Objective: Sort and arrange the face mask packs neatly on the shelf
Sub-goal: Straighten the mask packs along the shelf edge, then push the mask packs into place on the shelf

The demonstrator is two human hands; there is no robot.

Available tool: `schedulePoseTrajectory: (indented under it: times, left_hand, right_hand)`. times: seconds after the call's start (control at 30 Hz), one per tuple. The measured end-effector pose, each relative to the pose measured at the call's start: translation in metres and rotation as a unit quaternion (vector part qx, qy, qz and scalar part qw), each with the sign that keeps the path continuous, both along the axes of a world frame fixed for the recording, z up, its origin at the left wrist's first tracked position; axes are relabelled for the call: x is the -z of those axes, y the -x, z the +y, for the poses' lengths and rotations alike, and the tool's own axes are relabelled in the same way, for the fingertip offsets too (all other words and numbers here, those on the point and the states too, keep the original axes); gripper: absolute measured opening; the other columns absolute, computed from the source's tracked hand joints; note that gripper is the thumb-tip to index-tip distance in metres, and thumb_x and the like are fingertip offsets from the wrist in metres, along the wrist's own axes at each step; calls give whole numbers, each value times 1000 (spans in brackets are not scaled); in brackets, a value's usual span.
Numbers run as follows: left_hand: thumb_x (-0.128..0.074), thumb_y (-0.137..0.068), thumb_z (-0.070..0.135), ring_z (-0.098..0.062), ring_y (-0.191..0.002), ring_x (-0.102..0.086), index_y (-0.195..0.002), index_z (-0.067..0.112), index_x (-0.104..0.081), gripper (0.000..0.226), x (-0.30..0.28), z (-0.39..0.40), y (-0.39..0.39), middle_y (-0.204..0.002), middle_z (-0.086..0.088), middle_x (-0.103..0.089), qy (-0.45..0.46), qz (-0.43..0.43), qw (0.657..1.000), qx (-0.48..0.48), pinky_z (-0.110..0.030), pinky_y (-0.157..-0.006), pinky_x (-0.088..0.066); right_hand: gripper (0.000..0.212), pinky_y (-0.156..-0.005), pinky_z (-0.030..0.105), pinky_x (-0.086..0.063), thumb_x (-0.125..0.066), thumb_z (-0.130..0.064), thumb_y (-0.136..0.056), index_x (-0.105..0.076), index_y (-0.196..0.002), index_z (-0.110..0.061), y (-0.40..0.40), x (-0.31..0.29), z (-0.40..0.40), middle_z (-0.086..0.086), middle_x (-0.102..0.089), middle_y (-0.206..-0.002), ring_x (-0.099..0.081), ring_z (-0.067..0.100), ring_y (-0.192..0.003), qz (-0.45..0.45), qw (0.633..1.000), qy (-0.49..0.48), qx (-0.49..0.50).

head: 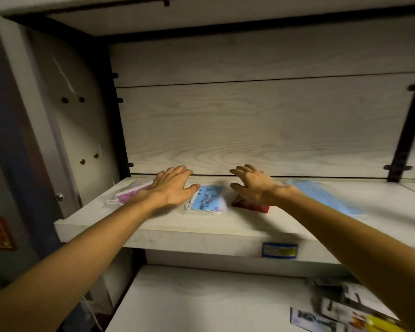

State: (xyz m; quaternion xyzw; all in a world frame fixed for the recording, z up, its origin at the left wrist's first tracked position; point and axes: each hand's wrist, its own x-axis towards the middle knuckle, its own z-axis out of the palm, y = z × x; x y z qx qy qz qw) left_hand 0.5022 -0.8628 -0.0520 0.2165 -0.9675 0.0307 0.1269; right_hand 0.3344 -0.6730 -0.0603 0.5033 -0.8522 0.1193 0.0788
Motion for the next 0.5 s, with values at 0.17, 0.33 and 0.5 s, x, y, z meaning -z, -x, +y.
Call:
schedulePoseTrajectory:
  times: [0.17,0.33,0.5]
  left_hand:
    - [-37,-100,63,-29,-139,-44,-149,21,-43,65,-5,97,12,-155,-4,-43,-1,25,1000,18,-41,-110,-39]
    - [-38,-101,61,-29,-128,-53,-144,23,-47,59,6,231,24,-145,-5,-52,24,67,993,93,-41,-103,-43]
    - [-37,-102,59,-26,-136,-47,-148,22,-42,59,25,364,41,-153,-2,-47,25,79,982,168,-41,-104,-41]
  right_hand:
    - [63,-119,44,-24,-42,-46,-103,-26,-157,-18,-2,-2,112,7,-30,-161,-20,29,-150,47,999,11,15]
    - [60,-117,40,-29,-38,-54,-103,-36,-152,-20,-1,-5,247,4,-39,-156,-32,24,-144,98,995,11,27]
    - [46,-108,39,-41,-47,-39,-102,-47,-144,-21,-10,-4,383,2,-50,-147,-45,22,-134,135,989,42,35]
